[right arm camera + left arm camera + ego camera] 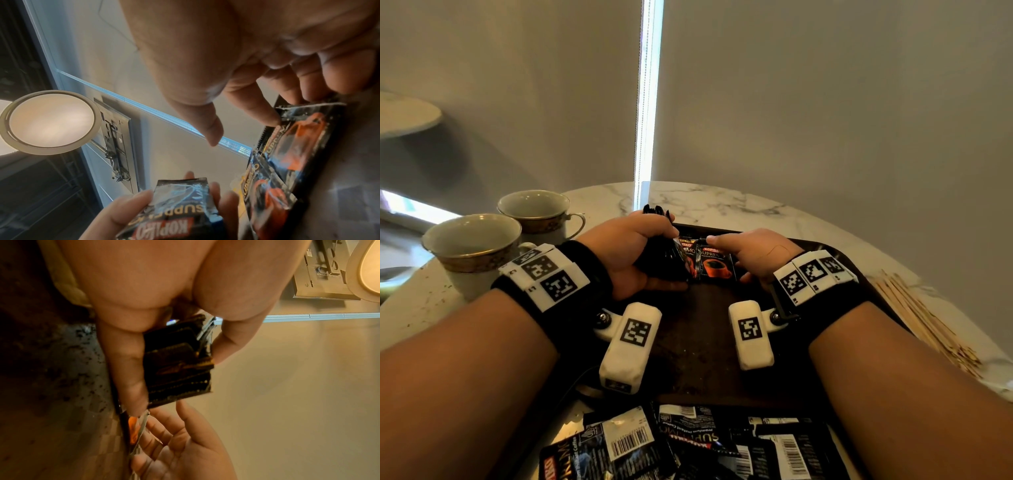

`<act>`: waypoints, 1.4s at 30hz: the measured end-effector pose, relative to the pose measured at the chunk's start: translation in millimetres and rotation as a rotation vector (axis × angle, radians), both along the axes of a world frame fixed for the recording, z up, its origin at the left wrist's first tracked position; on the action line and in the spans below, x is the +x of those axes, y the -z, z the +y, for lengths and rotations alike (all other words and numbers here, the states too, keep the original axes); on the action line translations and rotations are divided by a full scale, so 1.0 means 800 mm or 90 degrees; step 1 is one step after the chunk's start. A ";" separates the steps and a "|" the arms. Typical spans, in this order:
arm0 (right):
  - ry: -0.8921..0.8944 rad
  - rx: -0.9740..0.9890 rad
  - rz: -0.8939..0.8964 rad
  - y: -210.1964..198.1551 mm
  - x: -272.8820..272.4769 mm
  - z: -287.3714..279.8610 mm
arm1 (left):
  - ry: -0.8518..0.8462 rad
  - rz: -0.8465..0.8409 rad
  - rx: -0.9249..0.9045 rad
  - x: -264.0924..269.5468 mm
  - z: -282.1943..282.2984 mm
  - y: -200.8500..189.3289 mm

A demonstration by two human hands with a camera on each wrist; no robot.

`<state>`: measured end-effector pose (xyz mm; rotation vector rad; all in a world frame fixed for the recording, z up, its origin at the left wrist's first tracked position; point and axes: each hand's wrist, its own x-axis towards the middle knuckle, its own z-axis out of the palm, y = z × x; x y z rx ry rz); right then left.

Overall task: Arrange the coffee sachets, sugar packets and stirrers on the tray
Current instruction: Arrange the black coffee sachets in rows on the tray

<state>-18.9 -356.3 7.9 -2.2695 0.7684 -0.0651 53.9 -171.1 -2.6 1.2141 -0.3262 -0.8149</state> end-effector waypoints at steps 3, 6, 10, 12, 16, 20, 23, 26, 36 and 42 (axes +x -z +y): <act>-0.005 0.058 -0.103 -0.006 -0.004 0.001 | -0.018 0.021 -0.027 -0.001 0.003 -0.006; -0.050 0.073 -0.231 -0.023 -0.014 0.005 | -0.014 0.021 -0.038 0.001 0.006 -0.012; -0.196 0.135 -0.272 -0.042 -0.025 0.020 | 0.008 0.024 -0.049 0.000 0.009 -0.020; -0.244 0.104 -0.276 -0.042 -0.025 0.026 | 0.014 0.033 -0.059 -0.002 0.010 -0.025; -0.276 0.085 -0.290 -0.043 -0.027 0.035 | -0.002 0.023 -0.066 -0.006 0.015 -0.036; -0.290 0.119 -0.322 -0.050 -0.037 0.038 | -0.006 0.013 -0.077 -0.015 0.019 -0.050; -0.312 0.143 -0.338 -0.060 -0.045 0.044 | -0.002 -0.007 -0.063 -0.022 0.024 -0.065; -0.306 0.173 -0.363 -0.071 -0.054 0.049 | 0.009 -0.012 -0.048 -0.027 0.029 -0.080; -0.202 0.244 -0.411 -0.021 -0.046 0.042 | 0.030 0.049 0.013 -0.040 0.033 -0.050; -0.201 0.316 -0.403 -0.003 -0.027 0.030 | 0.035 0.055 0.057 -0.031 0.032 -0.041</act>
